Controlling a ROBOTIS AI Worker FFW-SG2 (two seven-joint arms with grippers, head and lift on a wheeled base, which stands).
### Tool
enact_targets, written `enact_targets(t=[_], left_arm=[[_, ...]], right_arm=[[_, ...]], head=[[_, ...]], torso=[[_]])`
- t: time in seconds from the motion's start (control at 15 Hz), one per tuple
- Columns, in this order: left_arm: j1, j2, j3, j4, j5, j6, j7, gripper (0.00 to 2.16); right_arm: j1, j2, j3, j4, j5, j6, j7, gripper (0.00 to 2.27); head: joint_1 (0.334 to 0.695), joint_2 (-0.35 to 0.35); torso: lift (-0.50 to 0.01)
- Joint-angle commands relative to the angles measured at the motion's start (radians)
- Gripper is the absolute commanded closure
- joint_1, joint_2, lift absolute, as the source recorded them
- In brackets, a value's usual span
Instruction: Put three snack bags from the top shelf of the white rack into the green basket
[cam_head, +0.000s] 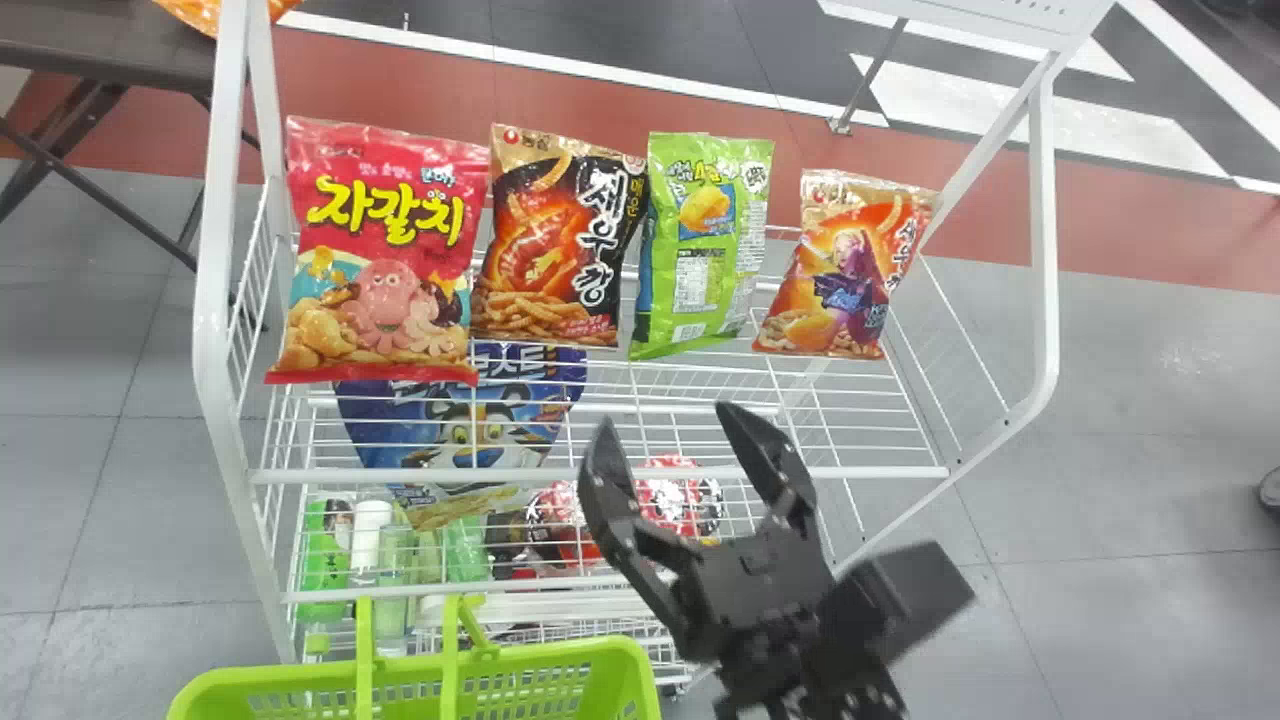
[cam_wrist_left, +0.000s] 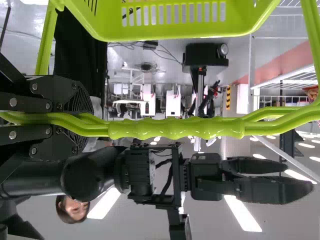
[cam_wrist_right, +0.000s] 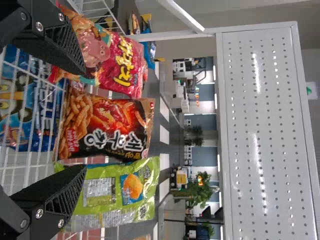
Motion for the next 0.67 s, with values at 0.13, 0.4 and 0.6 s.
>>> enact_targets(t=[0.13, 0.4, 0.6], left_arm=[[-0.007, 0.008, -0.009, 0.000, -0.001, 0.000, -0.002, 2.15], [-0.008, 0.008, -0.004, 0.005, 0.000, 0.000, -0.009, 2.15], [-0.013, 0.008, -0.001, 0.014, 0.000, -0.003, -0.022, 2.15]], right_arm=[[-0.328, 0.004, 0.108, 0.103, -0.006, 0.338, -0.004, 0.17], [-0.572, 0.032, 0.231, 0.249, -0.002, 0.531, -0.033, 0.17], [-0.685, 0.042, 0.294, 0.350, 0.012, 0.587, -0.084, 0.17]], head=[[0.695, -0.335], [0.695, -0.177], [0.695, -0.053]], torso=[[0.000], [0.000], [0.000]])
